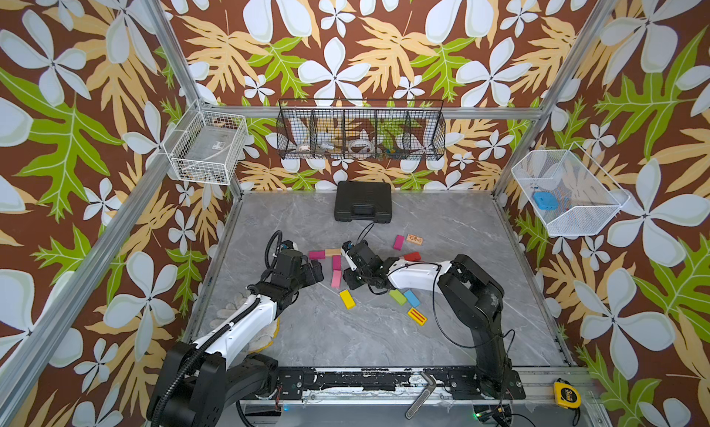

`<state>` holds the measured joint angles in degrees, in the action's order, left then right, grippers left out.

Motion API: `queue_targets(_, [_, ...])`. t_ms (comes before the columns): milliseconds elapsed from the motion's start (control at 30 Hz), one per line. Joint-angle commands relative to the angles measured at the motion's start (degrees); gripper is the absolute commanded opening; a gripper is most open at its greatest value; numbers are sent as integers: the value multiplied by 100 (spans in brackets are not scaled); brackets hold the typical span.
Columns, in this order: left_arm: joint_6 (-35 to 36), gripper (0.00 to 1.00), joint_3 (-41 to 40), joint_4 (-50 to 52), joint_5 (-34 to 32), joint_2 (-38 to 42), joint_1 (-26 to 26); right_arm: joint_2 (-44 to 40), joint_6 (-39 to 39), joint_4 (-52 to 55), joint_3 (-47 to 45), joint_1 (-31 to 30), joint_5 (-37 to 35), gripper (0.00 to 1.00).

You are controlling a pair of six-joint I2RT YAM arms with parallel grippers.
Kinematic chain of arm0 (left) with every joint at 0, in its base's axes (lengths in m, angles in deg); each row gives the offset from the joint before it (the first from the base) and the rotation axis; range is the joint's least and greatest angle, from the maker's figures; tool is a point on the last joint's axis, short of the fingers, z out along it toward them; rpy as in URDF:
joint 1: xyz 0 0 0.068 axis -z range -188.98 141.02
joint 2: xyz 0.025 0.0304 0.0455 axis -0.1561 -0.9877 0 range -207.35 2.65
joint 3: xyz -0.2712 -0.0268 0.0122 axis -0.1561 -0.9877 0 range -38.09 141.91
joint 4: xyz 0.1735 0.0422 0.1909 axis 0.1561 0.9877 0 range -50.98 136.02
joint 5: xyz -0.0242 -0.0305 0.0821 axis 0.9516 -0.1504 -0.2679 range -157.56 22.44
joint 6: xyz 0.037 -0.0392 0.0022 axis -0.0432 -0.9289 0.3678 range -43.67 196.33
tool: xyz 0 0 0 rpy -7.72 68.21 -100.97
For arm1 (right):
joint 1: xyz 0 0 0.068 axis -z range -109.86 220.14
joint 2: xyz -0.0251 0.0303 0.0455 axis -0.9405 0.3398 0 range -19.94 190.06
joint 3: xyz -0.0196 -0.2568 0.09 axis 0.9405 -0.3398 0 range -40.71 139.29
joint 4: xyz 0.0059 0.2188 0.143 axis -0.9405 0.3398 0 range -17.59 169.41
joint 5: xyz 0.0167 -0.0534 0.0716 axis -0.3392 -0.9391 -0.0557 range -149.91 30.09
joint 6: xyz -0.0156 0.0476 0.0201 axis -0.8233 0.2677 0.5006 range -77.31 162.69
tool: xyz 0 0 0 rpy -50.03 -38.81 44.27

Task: Assemble the number 7 with building blocks
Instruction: Adjust the building block at the center of the board, then assemble the building block at the center of the board.

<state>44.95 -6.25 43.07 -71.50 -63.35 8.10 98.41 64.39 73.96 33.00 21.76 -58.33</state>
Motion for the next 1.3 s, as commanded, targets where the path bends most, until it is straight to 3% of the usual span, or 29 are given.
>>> queue_targets(0, [2, 95, -11, -70, -45, -2, -3, 81, -6, 65, 57, 6, -57, 36])
queue_targets(633, [26, 95, 7, -71, -63, -54, -3, 152, -57, 48, 130, 83, -74, 35])
queue_targets(833, [11, 95, -1, -98, -50, -59, -10, -530, -277, -115, -775, 99, -103, 35])
queue_targets(1000, [14, 95, 7, -133, -25, -71, -10, -1270, -601, -162, -1744, 0, 278, 35])
queue_targets(1267, [16, 95, 24, -139, 24, -31, -8, -1498, -1022, -47, -2009, -242, 234, 36])
